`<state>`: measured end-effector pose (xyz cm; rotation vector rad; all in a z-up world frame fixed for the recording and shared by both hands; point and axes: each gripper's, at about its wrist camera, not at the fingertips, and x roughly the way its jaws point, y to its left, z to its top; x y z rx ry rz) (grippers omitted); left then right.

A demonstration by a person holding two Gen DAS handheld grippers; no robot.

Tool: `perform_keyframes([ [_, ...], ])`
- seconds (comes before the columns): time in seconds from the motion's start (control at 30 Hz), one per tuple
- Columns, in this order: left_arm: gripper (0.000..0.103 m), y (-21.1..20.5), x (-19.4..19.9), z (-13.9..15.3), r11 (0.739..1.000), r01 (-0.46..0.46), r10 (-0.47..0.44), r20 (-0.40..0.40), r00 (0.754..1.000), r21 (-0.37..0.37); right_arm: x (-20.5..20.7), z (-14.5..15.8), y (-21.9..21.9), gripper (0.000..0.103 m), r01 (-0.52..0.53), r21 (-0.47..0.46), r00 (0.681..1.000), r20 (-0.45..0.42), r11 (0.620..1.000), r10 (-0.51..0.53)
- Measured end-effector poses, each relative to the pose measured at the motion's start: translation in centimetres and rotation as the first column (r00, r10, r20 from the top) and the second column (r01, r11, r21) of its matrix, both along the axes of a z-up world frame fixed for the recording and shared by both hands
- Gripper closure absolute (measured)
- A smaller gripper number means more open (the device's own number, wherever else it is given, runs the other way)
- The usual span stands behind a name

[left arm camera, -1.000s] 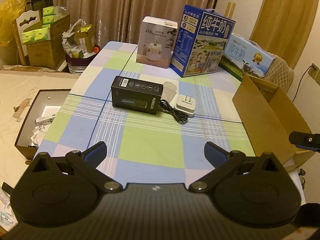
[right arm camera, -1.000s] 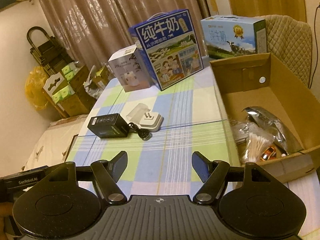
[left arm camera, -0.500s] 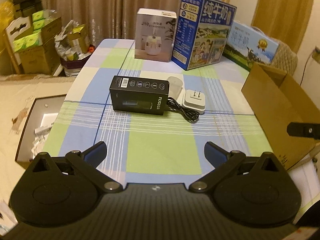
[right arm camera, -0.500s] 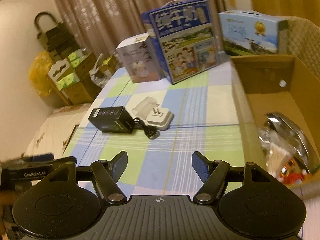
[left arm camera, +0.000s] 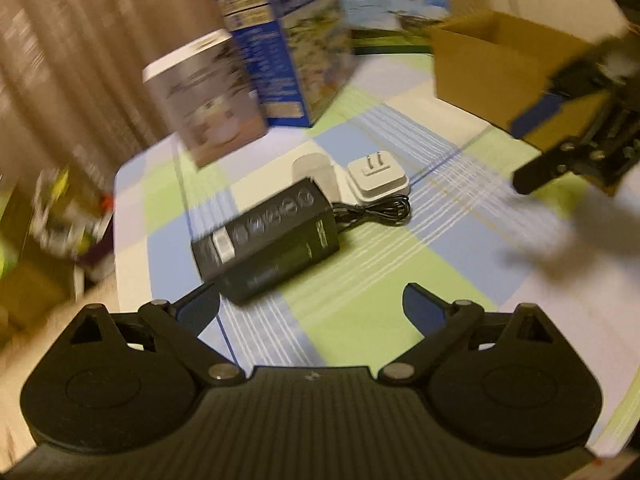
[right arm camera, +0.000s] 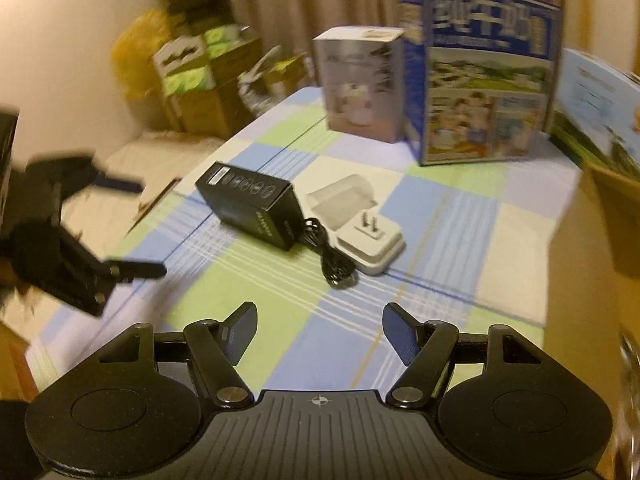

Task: Organize objects
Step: 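Grasp the black FLYCO box with the left tool while the right tool grasps the black cable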

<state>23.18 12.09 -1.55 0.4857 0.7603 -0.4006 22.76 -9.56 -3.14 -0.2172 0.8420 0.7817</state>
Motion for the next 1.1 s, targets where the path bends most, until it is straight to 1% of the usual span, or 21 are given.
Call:
perform_keyframes([
  [0.1,0.009,0.2,1.7,-0.4,0.994,0.094,-0.094,0.004,0.996,0.047,1.0,-1.2,1.7,0.048,-0.075,-0.035,0.997,0.018,0.997,0.076],
  [0.17,0.010,0.4,2.7,-0.6,0.990,0.129,-0.130,0.007,0.992,0.060,1.8,-2.0,2.8,0.051,-0.124,-0.058,0.992,0.028,0.991,0.125],
  [0.2,0.012,0.5,3.4,-0.7,0.987,0.146,-0.147,0.008,0.989,0.067,2.1,-2.3,3.2,0.054,-0.141,-0.065,0.989,0.030,0.988,0.143],
  [0.23,0.014,0.5,3.9,-0.9,0.984,0.160,-0.161,0.011,0.987,0.083,2.5,-2.7,3.7,0.055,-0.155,-0.075,0.987,0.033,0.985,0.158],
  [0.3,0.015,0.5,5.0,-1.2,0.975,0.192,-0.195,0.016,0.981,0.111,3.4,-3.3,4.5,0.058,-0.176,-0.088,0.983,0.035,0.980,0.180],
  [0.43,0.015,0.6,6.9,-1.5,0.961,0.245,-0.247,0.006,0.969,0.127,5.2,-4.6,5.7,0.062,-0.198,-0.116,0.979,0.032,0.973,0.203],
  [0.5,0.015,0.7,7.7,-1.6,0.956,0.261,-0.264,0.004,0.965,0.134,5.9,-5.0,6.3,0.063,-0.207,-0.120,0.976,0.036,0.971,0.213],
  [0.63,0.015,0.9,9.1,-1.8,0.952,0.285,-0.283,-0.030,0.959,0.111,7.3,-6.2,7.7,0.066,-0.212,-0.122,0.976,0.035,0.970,0.217],
  [0.73,0.015,1.0,9.6,-2.3,0.945,0.307,-0.303,-0.047,0.952,0.115,7.7,-7.3,8.9,0.067,-0.219,-0.143,0.972,0.049,0.965,0.228],
  [0.87,0.015,1.3,10.3,-3.1,0.939,0.323,-0.315,-0.082,0.945,0.116,7.5,-8.8,10.5,0.069,-0.217,-0.213,0.966,0.094,0.953,0.241],
  [0.97,0.016,1.4,10.7,-3.6,0.936,0.331,-0.322,-0.095,0.942,0.117,7.2,-9.5,11.2,0.070,-0.196,-0.251,0.958,0.156,0.948,0.240],
  [1.07,0.018,1.3,11.2,-3.9,0.936,0.335,-0.324,-0.108,0.940,0.106,7.1,-9.8,11.8,0.070,-0.185,-0.284,0.950,0.193,0.941,0.245],
  [1.1,0.021,1.2,11.3,-4.0,0.935,0.337,-0.325,-0.112,0.939,0.107,7.0,-9.9,12.1,0.072,-0.192,-0.306,0.942,0.208,0.933,0.262],
])
